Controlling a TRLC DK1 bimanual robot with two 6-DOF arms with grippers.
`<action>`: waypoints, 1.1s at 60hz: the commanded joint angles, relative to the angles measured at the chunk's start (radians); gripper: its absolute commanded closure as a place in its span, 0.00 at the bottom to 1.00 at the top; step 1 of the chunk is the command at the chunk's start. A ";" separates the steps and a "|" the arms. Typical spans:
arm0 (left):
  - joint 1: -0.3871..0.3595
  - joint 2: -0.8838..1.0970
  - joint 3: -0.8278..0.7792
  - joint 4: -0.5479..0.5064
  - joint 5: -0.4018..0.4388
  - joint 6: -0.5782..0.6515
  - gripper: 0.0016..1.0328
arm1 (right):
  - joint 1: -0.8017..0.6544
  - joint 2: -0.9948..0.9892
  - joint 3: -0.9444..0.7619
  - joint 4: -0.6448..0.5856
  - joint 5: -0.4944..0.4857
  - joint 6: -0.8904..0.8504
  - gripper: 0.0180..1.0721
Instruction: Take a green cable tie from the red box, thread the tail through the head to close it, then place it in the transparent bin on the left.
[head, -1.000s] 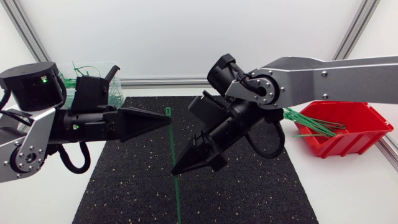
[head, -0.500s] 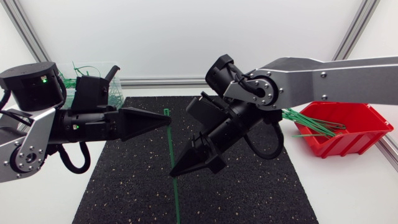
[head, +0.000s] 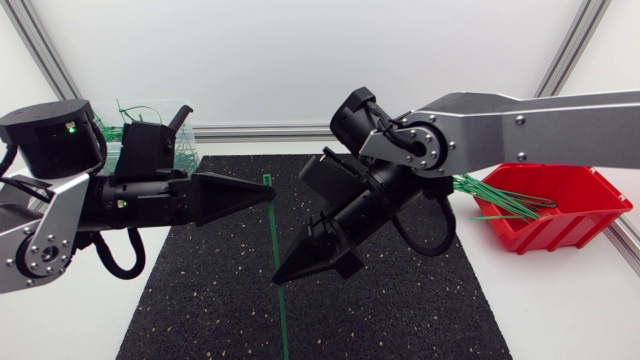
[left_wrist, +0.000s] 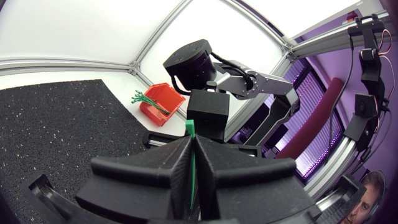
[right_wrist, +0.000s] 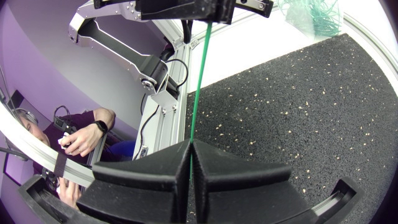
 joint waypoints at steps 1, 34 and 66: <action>0.000 0.008 -0.010 0.015 -0.002 -0.025 0.93 | -0.002 0.005 -0.025 0.010 -0.010 -0.010 0.95; 0.003 0.014 -0.008 0.032 -0.003 -0.037 0.96 | 0.036 0.024 -0.033 0.087 0.003 0.043 0.95; 0.052 0.037 0.035 0.032 0.003 -0.096 0.96 | 0.016 -0.044 -0.079 0.119 0.099 0.047 0.74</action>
